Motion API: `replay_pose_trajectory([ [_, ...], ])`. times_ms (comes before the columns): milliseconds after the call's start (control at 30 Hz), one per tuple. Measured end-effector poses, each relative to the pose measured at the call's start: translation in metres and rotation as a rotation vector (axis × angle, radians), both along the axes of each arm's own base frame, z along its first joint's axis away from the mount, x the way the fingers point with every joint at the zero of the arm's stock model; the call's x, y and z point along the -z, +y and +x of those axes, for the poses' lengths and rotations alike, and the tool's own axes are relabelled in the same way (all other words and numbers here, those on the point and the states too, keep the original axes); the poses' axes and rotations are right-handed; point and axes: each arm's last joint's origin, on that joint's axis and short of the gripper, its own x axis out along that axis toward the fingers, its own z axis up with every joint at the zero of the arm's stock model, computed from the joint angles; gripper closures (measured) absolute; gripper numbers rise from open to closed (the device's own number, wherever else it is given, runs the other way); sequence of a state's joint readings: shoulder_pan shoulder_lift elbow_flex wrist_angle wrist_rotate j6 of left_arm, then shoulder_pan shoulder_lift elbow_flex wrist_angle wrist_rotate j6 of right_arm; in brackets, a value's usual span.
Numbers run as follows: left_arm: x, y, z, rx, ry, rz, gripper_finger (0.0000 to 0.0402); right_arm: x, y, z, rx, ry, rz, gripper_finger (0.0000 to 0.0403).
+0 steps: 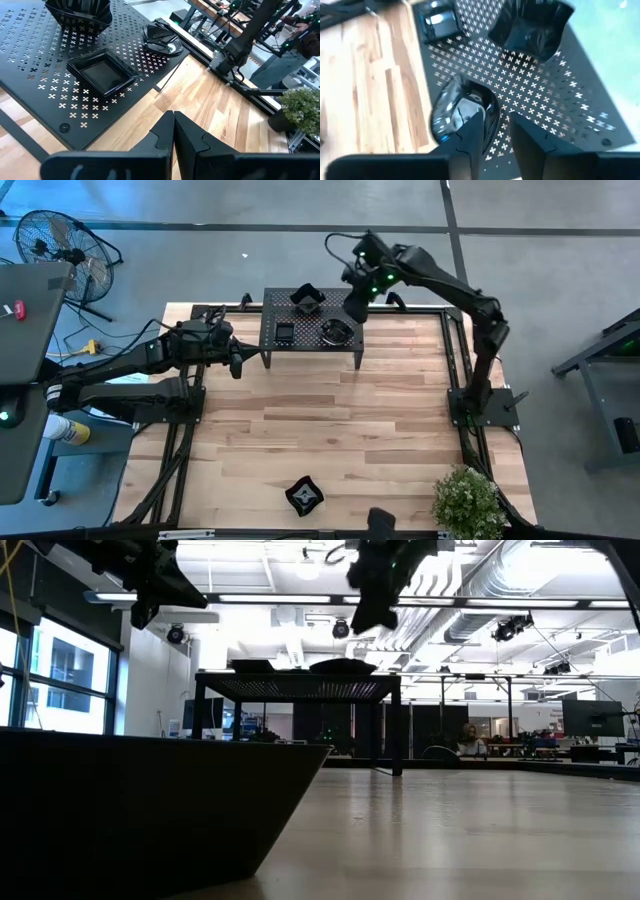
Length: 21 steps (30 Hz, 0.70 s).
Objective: Pick & Place Mini shaped plates
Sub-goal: Stack the black distorted shaped plate on top of the black distorted shaped plate on the shelf
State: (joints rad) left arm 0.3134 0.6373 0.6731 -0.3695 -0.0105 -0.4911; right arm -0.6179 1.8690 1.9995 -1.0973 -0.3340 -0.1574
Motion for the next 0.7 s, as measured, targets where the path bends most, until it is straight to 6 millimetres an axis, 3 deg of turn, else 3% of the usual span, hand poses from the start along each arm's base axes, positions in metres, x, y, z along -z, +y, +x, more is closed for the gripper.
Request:
replay_pose_trajectory([
  [133,0.000,0.000,0.000,0.000,0.000,0.000,0.0397,-0.024,0.022,-0.006,-0.036,-0.061,-0.046,0.0338],
  [333,0.001,0.000,0.002,0.003,0.009,-0.004,0.0397,-0.033,0.055,0.016,-0.150,-0.165,-0.091,0.0398],
  [433,0.004,0.001,0.005,0.040,0.040,0.004,0.0397,-0.022,0.071,0.035,-0.181,-0.249,-0.104,0.0391],
  [567,0.011,0.002,0.012,0.085,0.107,0.009,0.0397,0.013,0.096,0.051,-0.196,-0.385,-0.074,0.0400],
  [700,0.018,0.003,0.020,0.126,0.147,-0.016,0.0397,0.040,0.127,0.044,-0.175,-0.510,-0.071,0.0398],
])
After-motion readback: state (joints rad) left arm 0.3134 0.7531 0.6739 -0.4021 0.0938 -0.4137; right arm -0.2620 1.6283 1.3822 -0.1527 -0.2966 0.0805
